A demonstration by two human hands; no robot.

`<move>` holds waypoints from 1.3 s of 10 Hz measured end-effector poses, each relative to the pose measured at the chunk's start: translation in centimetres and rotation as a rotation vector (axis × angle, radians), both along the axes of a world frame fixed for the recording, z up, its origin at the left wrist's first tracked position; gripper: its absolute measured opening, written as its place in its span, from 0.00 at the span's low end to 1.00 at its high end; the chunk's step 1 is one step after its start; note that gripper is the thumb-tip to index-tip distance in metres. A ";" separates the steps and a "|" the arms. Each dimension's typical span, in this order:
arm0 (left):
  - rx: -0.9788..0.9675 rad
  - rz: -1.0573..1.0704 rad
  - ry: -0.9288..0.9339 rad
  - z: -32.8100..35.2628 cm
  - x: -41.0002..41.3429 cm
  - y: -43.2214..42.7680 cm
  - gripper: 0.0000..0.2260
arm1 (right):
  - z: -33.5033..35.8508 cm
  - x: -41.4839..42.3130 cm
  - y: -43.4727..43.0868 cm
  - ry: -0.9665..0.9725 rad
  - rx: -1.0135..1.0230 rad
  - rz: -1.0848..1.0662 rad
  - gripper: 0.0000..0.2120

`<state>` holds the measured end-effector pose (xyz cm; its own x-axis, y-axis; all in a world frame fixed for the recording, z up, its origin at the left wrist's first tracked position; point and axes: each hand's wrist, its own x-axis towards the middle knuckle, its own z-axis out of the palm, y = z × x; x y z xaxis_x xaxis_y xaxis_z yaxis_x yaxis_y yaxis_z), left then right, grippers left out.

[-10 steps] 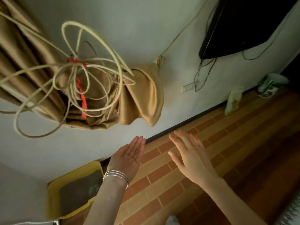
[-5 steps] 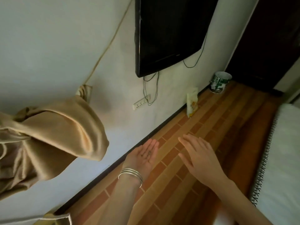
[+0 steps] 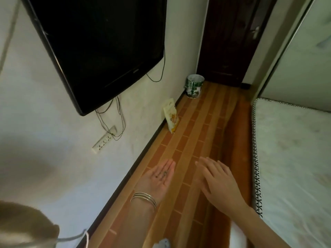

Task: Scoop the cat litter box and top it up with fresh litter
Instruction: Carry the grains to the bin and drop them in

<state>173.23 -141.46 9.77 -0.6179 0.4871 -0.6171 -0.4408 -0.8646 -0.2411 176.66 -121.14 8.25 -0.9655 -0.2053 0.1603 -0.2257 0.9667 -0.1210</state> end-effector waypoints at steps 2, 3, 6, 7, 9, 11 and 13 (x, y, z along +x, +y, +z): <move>1.144 0.100 -0.436 -0.7 -12.0 1.0 0.22 | 1.9 -10.1 1.7 0.027 0.057 -0.040 0.23; 0.170 -0.310 -0.039 1.1 -16.5 2.9 0.21 | 2.6 -14.6 2.6 0.053 0.055 -0.066 0.23; -0.318 -0.241 0.381 0.3 -26.1 7.8 0.14 | 0.1 -23.5 6.5 0.034 0.003 -0.101 0.24; -0.348 -0.247 0.353 -0.7 -29.3 10.0 0.14 | -1.7 -27.0 9.1 -0.003 0.010 -0.087 0.23; -0.407 -0.212 0.288 -0.7 -37.9 16.6 0.14 | -2.3 -36.5 16.3 -0.025 0.022 -0.071 0.23; -0.383 -0.159 0.315 1.1 -47.6 24.9 0.14 | -0.3 -47.4 24.2 0.025 0.018 -0.034 0.23; -0.390 -0.172 0.320 1.1 -54.7 30.5 0.13 | -0.2 -55.1 29.8 0.042 0.000 -0.060 0.23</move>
<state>118.49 -110.92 10.91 -0.7366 0.3702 -0.5659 -0.5828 -0.7720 0.2536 121.55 -91.36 8.08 -0.9685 -0.1472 0.2010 -0.1722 0.9785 -0.1131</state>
